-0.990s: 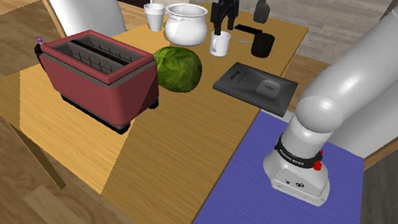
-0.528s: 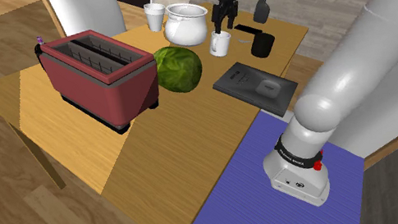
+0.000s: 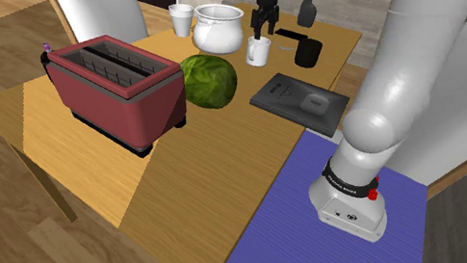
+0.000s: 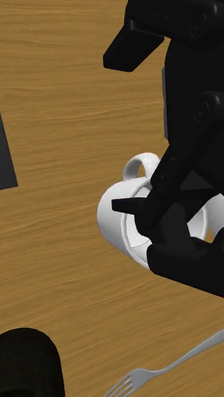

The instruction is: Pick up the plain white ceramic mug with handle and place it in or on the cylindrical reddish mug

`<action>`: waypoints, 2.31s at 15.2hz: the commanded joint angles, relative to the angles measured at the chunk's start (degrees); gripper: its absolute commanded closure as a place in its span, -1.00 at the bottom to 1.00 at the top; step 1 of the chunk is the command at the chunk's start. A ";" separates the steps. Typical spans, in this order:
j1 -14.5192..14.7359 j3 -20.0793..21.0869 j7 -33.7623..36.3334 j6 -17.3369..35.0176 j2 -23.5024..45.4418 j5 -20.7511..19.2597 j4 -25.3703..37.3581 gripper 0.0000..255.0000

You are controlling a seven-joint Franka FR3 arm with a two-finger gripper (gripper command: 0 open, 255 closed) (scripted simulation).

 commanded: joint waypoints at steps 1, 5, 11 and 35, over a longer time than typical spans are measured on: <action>-1.43 -0.45 -1.78 -0.14 4.55 1.58 4.46 -1.00; -5.01 -0.81 -4.77 -1.55 13.44 4.55 14.32 -1.00; -10.24 -0.34 -7.17 -4.34 24.93 7.75 28.33 -1.00; -9.98 -0.12 -7.52 0.38 25.53 8.10 24.13 1.00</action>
